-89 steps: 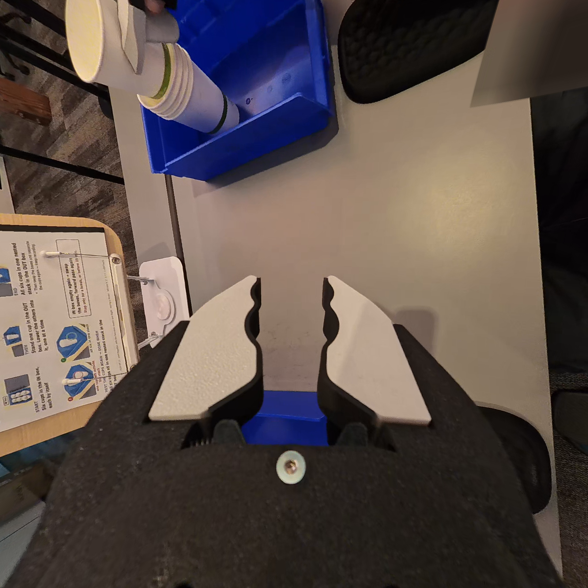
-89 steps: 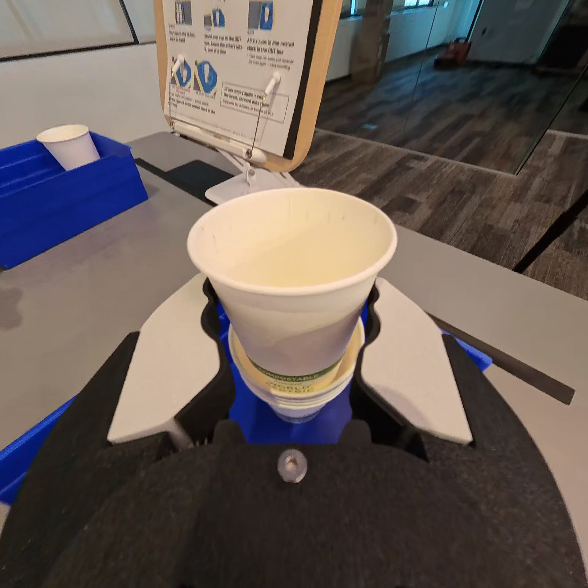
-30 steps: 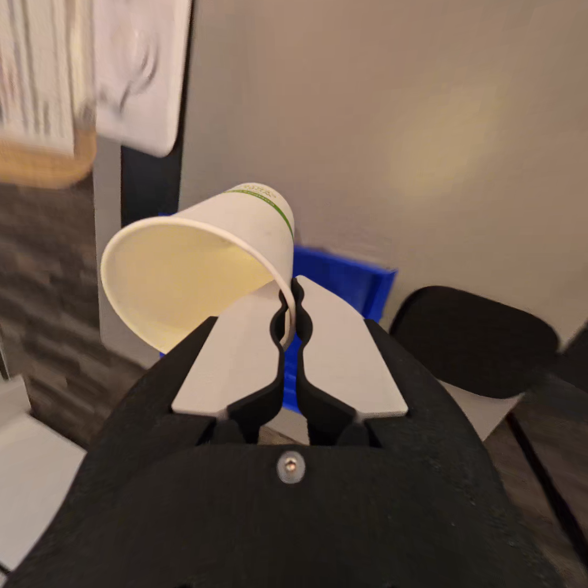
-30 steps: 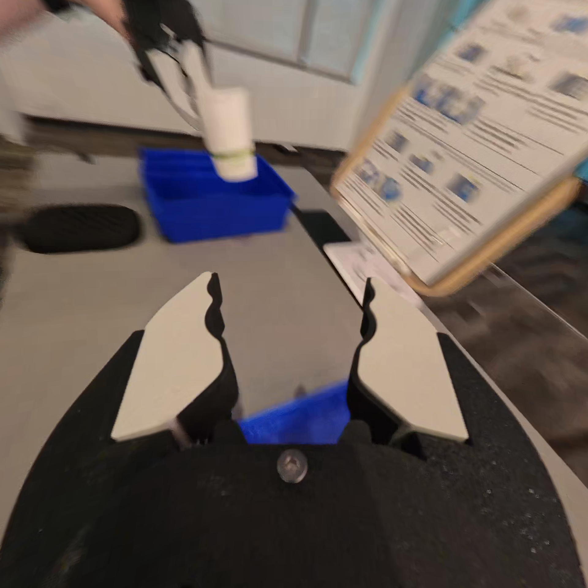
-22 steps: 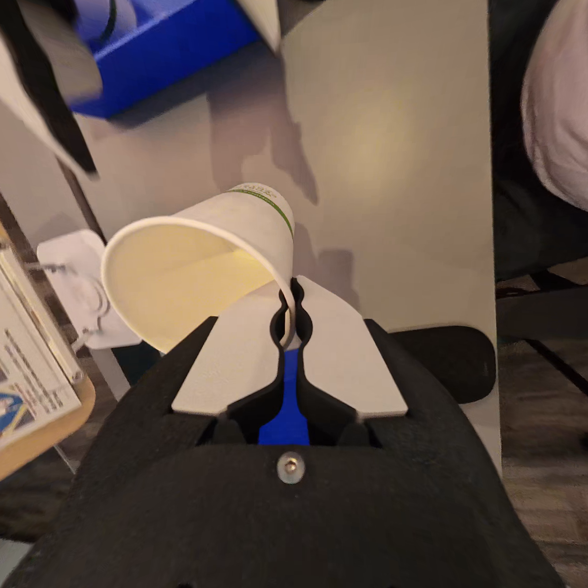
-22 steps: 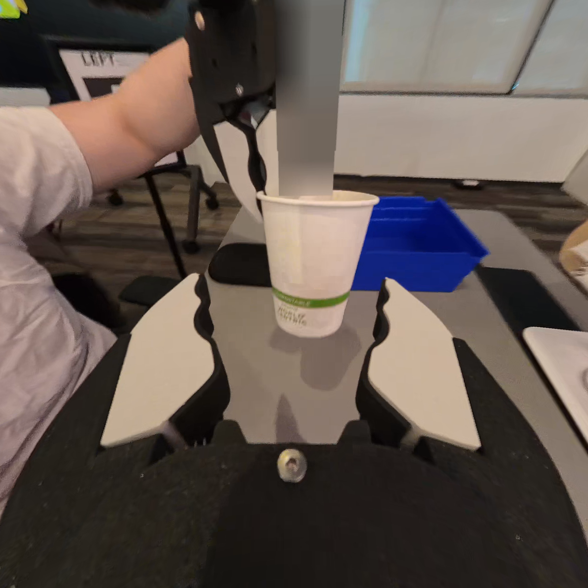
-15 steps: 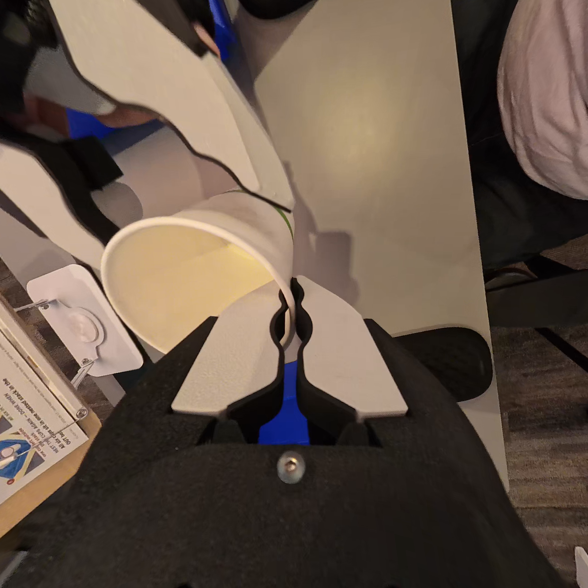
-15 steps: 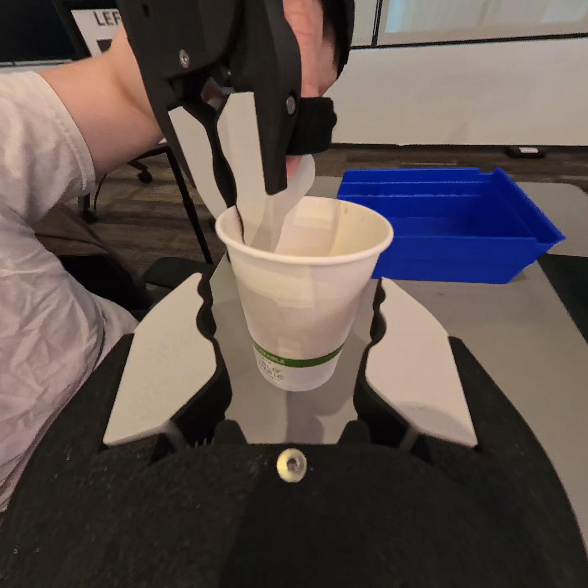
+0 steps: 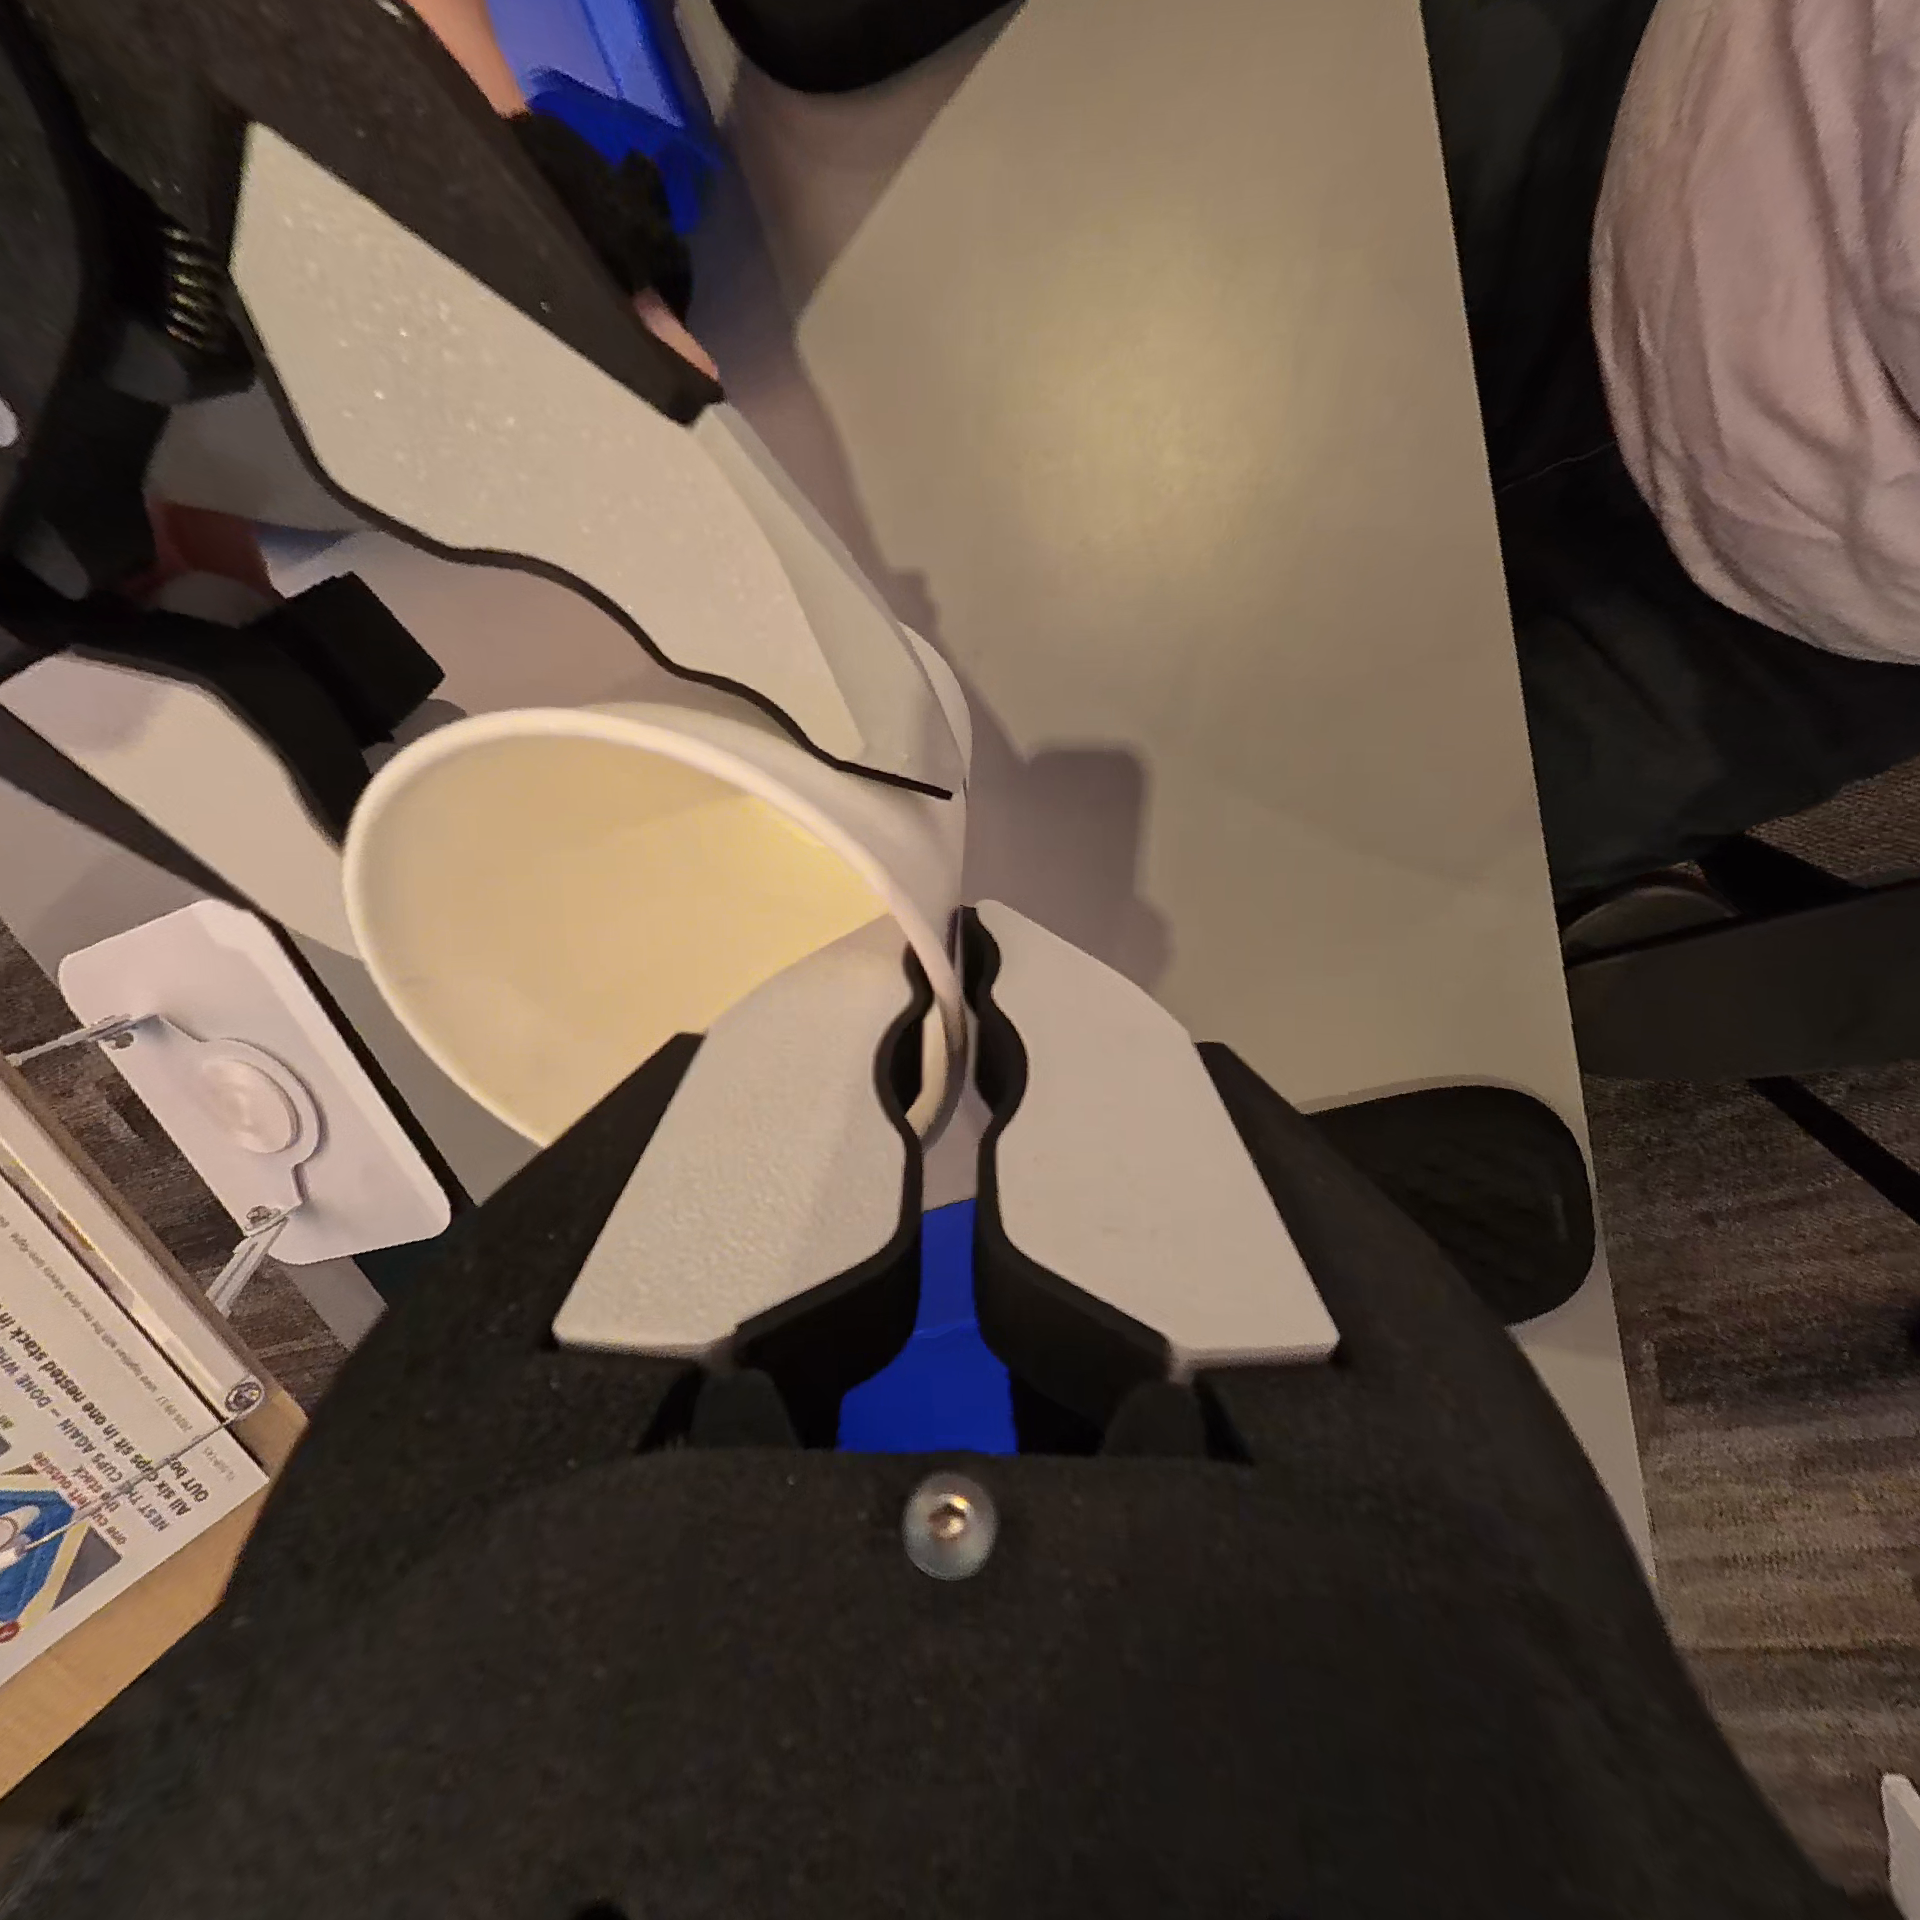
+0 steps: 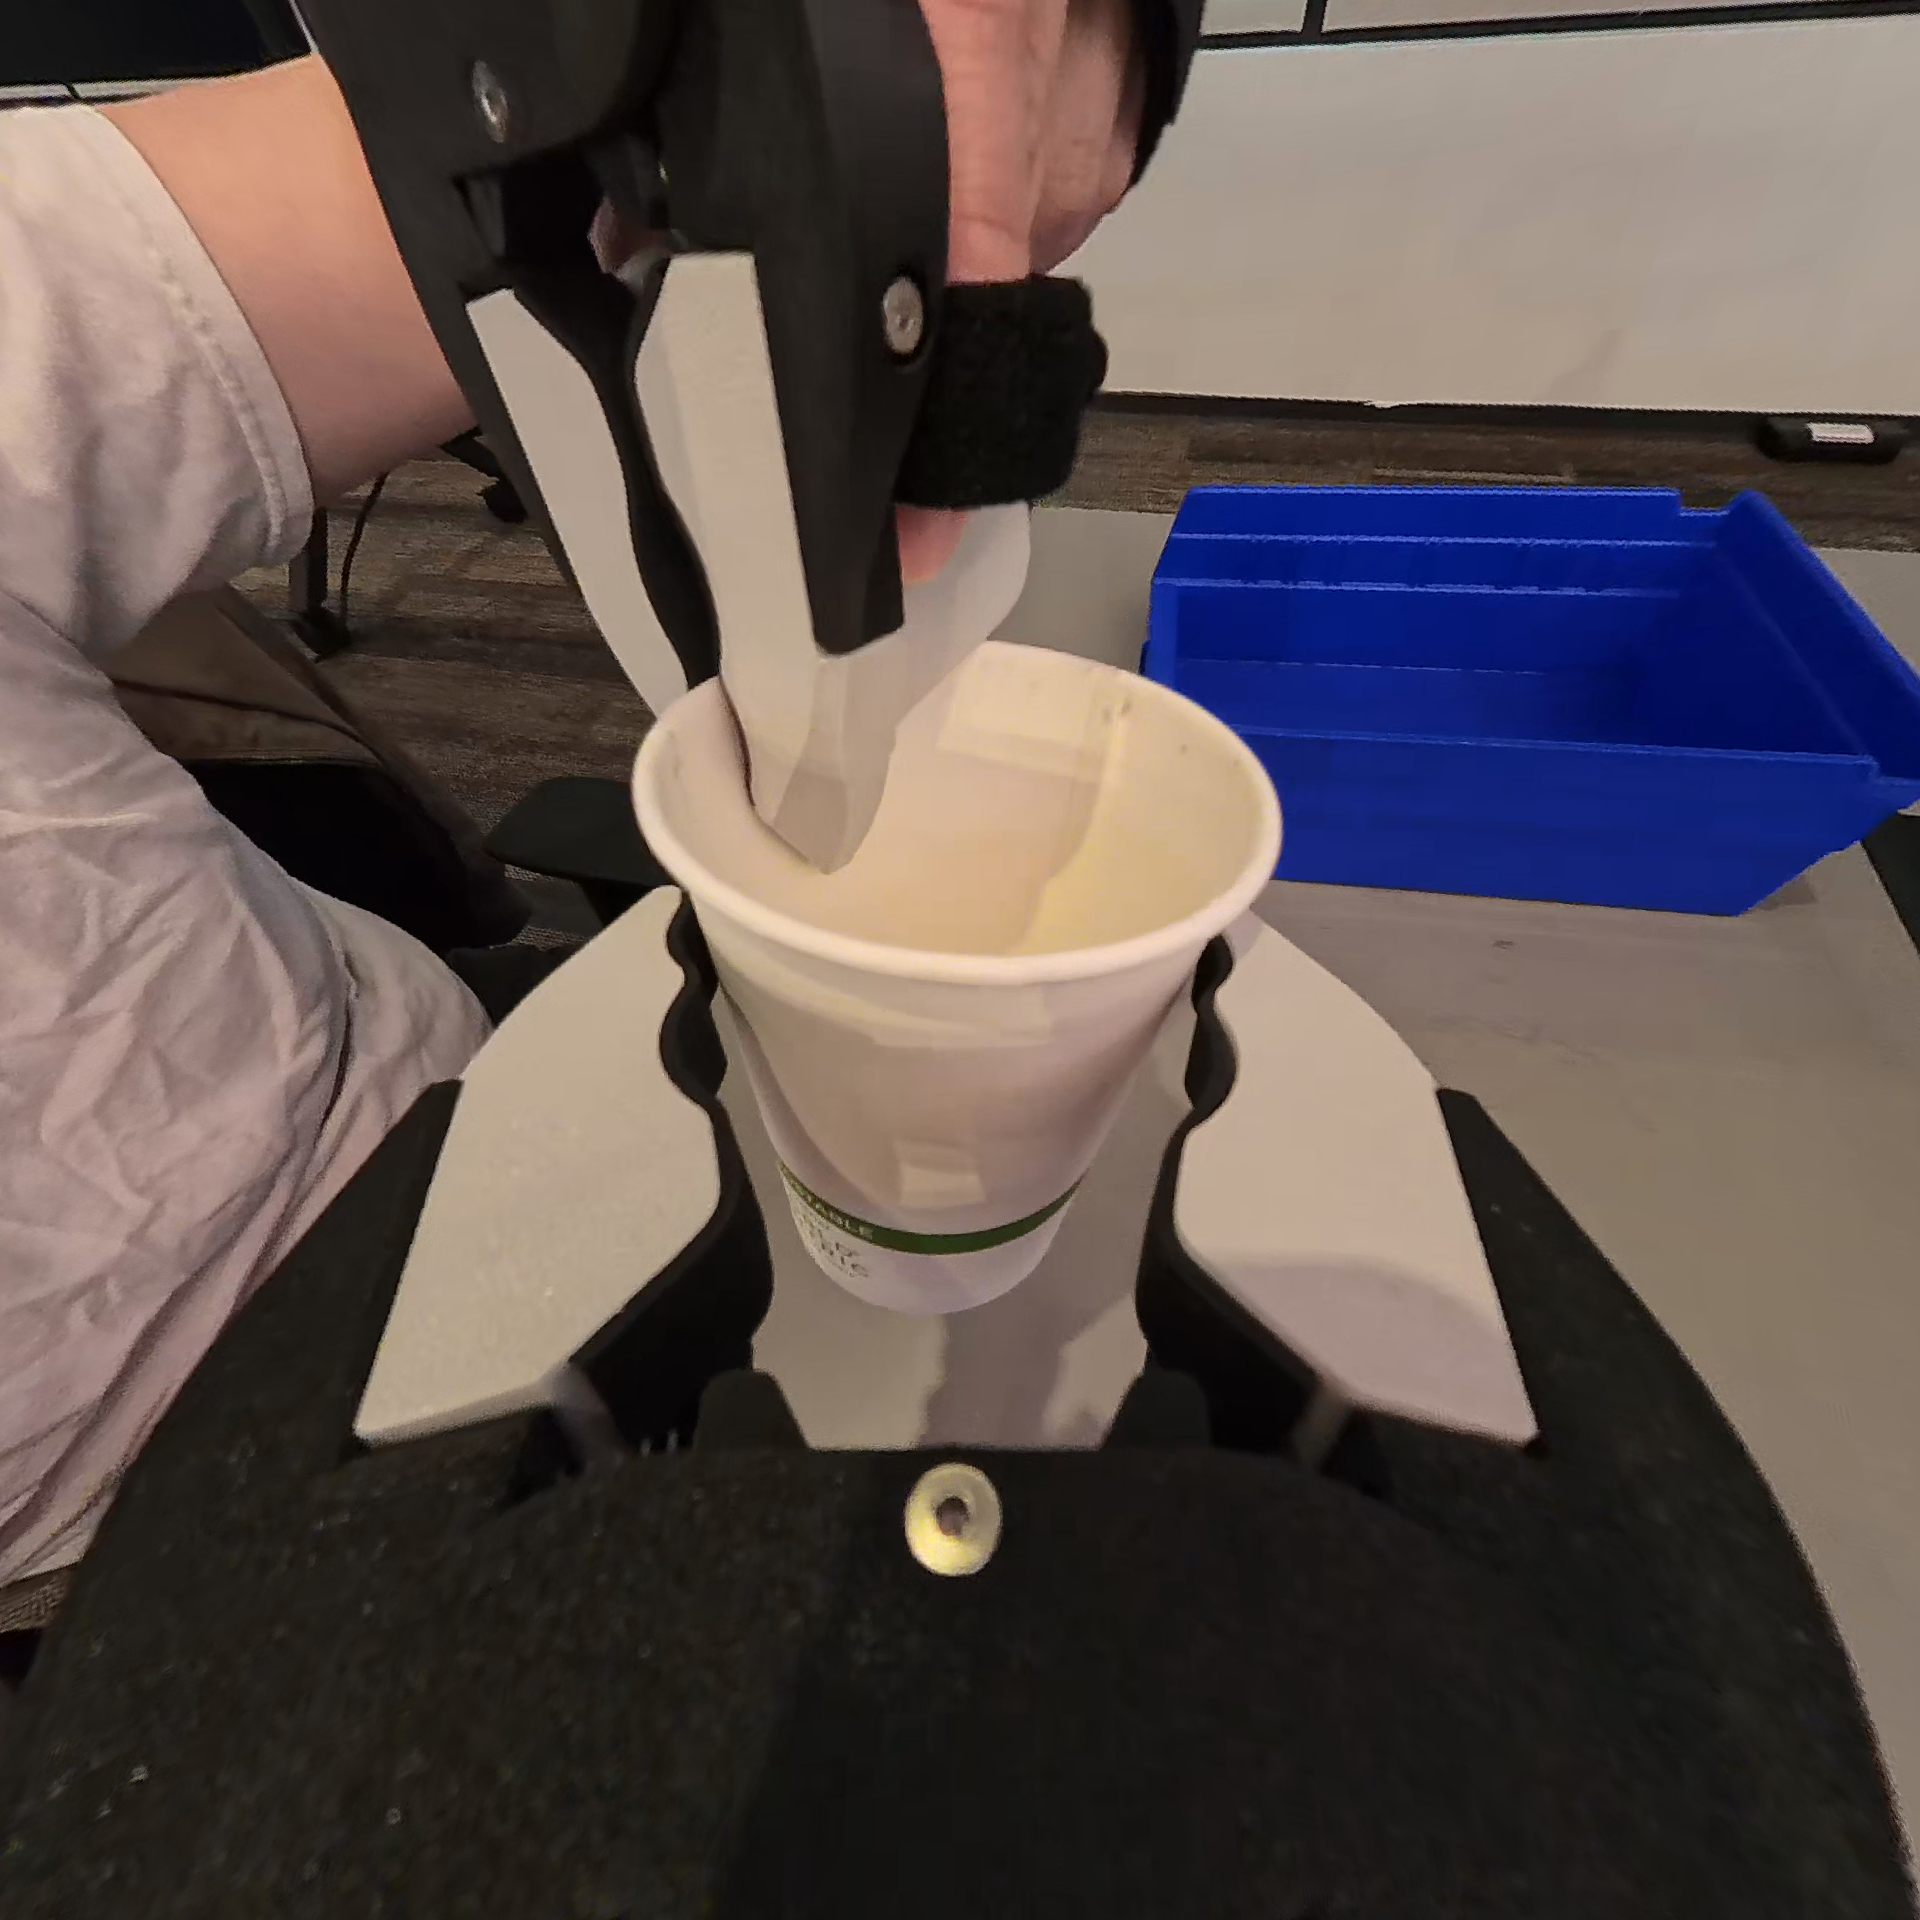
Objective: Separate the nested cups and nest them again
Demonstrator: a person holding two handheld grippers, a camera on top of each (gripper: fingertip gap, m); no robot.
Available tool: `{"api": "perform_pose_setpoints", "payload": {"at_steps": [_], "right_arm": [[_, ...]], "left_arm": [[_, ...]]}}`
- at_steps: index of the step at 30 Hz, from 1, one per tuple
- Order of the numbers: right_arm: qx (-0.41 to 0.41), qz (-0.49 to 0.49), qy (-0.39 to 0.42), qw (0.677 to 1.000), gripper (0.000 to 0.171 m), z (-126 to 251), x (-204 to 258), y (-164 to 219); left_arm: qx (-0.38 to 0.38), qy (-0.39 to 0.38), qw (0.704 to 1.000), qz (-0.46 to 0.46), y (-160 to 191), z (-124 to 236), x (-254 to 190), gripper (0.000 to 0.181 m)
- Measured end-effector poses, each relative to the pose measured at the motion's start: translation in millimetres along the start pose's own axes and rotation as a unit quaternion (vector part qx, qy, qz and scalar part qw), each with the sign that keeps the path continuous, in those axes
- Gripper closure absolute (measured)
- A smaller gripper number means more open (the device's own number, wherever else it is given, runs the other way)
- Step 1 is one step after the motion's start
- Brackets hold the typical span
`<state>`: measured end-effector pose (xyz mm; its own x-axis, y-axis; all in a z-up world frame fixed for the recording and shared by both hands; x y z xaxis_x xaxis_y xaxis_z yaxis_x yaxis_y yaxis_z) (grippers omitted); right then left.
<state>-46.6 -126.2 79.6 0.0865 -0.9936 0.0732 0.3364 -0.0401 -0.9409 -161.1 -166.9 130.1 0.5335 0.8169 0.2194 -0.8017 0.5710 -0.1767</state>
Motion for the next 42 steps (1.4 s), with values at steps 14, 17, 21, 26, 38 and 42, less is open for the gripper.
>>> {"api": "perform_pose_setpoints", "payload": {"at_steps": [14,17,21,26,38,42], "right_arm": [[-0.132,-0.002,0.402,0.906,0.084,172.3,-15.2,5.8],[-0.208,0.010,0.536,0.818,0.085,233.7,-7.8,29.9],[-0.180,-0.031,0.582,0.792,0.085,258.1,-19.9,66.5],[-0.149,-0.069,0.575,0.802,0.084,259.4,-36.6,94.1],[0.033,-0.141,0.544,0.827,0.083,245.6,-44.9,112.9],[0.097,-0.175,0.536,0.820,0.082,240.4,-43.1,114.2]], "left_arm": [[-0.088,-0.169,0.978,0.089,29.5,56.6,4.1,0.133],[-0.074,-0.172,0.977,0.098,39.4,53.7,-1.7,0.134],[-0.073,-0.172,0.978,0.096,41.1,50.7,-4.7,0.136],[-0.071,-0.168,0.979,0.091,37.6,50.0,-3.5,0.137],[-0.061,-0.153,0.982,0.088,36.1,40.6,-1.1,0.138],[-0.061,-0.150,0.983,0.086,36.0,40.1,-0.9,0.139]]}}
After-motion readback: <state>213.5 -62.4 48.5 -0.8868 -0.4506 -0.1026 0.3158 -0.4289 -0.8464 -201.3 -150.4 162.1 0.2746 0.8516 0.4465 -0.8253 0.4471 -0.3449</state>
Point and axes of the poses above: each gripper's, where its closed fingertips meet, z back along the fingers, y out of its underside, x = y × z across the jaws, the point moved 9 cm from there along z, back along the fingers, and after that the axes turned 3 degrees about -y, right-handed, at the moved point
